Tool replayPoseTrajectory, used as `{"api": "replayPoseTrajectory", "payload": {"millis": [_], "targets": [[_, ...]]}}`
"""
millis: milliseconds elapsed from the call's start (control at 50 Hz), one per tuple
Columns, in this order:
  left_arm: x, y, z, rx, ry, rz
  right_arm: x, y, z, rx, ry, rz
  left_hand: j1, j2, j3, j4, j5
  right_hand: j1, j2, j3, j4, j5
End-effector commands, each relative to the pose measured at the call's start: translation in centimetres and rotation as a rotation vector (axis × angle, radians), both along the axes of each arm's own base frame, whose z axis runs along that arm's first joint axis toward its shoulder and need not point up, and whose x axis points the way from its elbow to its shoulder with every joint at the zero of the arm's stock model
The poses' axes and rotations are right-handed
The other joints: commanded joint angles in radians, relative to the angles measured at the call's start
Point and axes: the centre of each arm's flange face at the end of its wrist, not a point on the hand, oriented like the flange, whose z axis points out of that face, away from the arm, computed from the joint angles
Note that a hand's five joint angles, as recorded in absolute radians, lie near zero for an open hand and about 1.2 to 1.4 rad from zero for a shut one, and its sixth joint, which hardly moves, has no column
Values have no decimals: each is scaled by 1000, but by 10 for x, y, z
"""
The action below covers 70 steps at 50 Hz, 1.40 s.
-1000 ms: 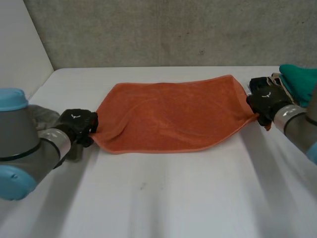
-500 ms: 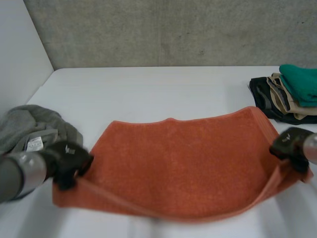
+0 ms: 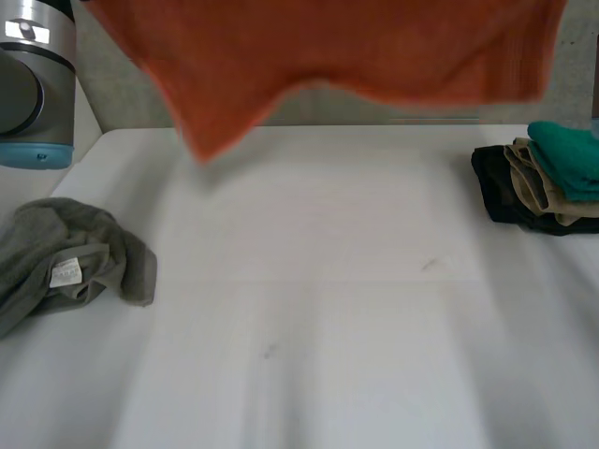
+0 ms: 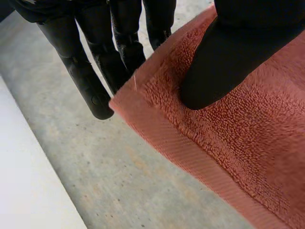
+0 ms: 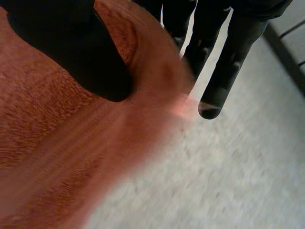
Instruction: Fold the laundry.
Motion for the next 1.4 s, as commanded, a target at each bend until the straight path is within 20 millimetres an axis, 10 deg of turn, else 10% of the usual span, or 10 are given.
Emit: {"api": "replayPoseTrajectory", "payload": {"millis": [20,280,400,820,1180,1400], "targets": [[6,-1,-40,194,-14,-8,7,-5,-38,124,54,27,260,196,201,193,219,279,217,204,193,201],[-1,20,-187,634,-181,-145,22,-9,-201,712,287,6,260,196,201,193,219,279,217,204,193,201],[5,49,-235,853,-239,-157,18,7,-241,892,394,-12,260,196,201,193,219,279,217,204,193,201],[63,228,-197,1519,-670,-181,-70,148,-225,1585,856,-67,260,196,201,193,219,279,217,204,193,201],[19,81,-195,1050,-442,-33,-21,30,-230,1098,473,-136,260,196,201,193,219,279,217,204,193,201],[-9,25,-214,936,-425,34,9,-27,-241,802,367,-147,260,196,201,193,219,279,217,204,193,201]]}}
